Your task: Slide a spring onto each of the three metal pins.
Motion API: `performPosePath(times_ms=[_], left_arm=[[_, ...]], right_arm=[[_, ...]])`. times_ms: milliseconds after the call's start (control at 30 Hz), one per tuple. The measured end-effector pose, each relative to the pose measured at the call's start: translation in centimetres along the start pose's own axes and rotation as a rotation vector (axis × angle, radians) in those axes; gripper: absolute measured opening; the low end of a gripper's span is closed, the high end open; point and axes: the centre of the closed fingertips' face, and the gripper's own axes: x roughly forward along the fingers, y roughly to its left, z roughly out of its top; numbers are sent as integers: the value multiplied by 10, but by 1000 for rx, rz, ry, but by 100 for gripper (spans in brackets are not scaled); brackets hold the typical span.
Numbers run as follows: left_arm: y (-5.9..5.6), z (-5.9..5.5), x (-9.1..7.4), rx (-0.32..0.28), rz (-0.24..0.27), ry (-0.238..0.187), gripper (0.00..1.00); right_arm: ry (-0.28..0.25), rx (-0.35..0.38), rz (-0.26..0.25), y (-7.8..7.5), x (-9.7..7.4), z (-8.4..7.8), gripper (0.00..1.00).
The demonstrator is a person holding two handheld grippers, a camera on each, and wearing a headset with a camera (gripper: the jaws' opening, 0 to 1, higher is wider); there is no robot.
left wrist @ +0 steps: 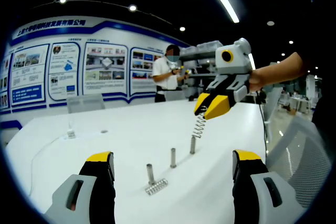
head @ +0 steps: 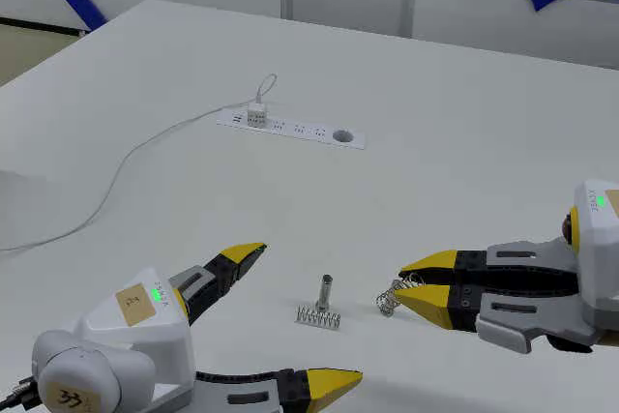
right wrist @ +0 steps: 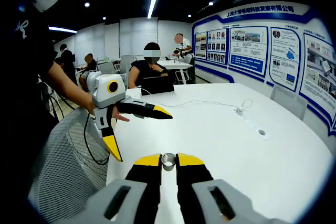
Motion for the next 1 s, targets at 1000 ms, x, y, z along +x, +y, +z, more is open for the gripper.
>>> performPosePath(times_ms=[1000], left_arm=[[35,-25,-22,-64,176,40,97]], right_arm=[[126,35,-174,-68,-9,-24,10]])
